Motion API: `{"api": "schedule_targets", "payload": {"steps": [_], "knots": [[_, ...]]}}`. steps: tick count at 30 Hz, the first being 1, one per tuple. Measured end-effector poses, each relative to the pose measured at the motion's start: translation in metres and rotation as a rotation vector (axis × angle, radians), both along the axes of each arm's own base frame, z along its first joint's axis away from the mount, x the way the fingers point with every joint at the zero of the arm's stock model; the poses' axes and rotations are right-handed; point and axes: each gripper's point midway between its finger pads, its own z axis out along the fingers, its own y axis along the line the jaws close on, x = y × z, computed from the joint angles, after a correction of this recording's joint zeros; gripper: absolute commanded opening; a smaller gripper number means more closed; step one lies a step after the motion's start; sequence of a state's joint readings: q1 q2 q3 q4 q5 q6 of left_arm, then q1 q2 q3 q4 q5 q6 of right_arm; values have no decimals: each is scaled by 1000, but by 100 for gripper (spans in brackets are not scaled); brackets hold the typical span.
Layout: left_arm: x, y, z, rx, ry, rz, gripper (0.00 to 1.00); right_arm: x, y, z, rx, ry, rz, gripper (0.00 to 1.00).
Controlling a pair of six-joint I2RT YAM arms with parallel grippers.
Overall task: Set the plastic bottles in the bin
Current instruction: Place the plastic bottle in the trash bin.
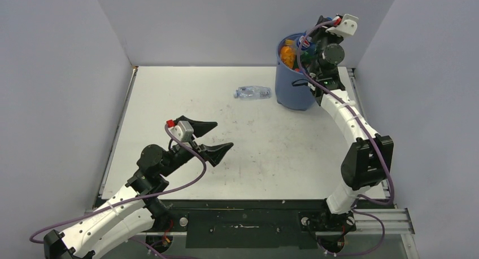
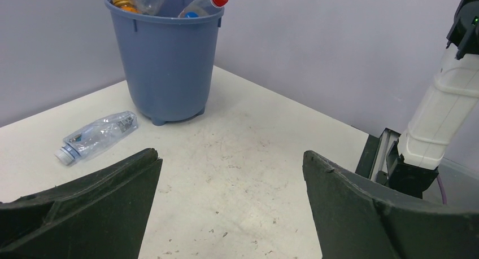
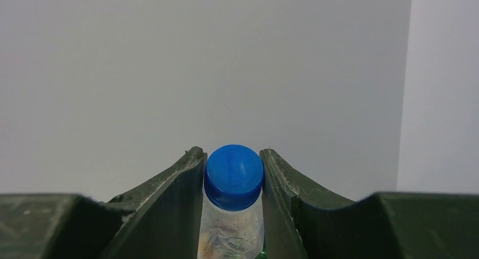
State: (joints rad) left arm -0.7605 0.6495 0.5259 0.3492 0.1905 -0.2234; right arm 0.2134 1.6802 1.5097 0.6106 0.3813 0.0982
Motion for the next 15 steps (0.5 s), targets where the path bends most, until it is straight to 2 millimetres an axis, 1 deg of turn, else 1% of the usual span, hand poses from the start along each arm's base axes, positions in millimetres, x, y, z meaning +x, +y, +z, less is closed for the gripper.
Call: {"api": "schedule_targets", "payload": {"steps": [4, 7, 9, 15], "knots": [[-1, 1, 1, -3, -3, 0, 96, -13, 25, 23, -10, -43, 61, 5], [-1, 1, 1, -3, -4, 0, 96, -21, 39, 32, -18, -60, 93, 5], [-1, 1, 1, -3, -4, 0, 96, -24, 38, 33, -22, -61, 87, 5], [-3, -2, 1, 2, -6, -10, 96, -25, 17, 28, -29, -47, 11, 5]]}}
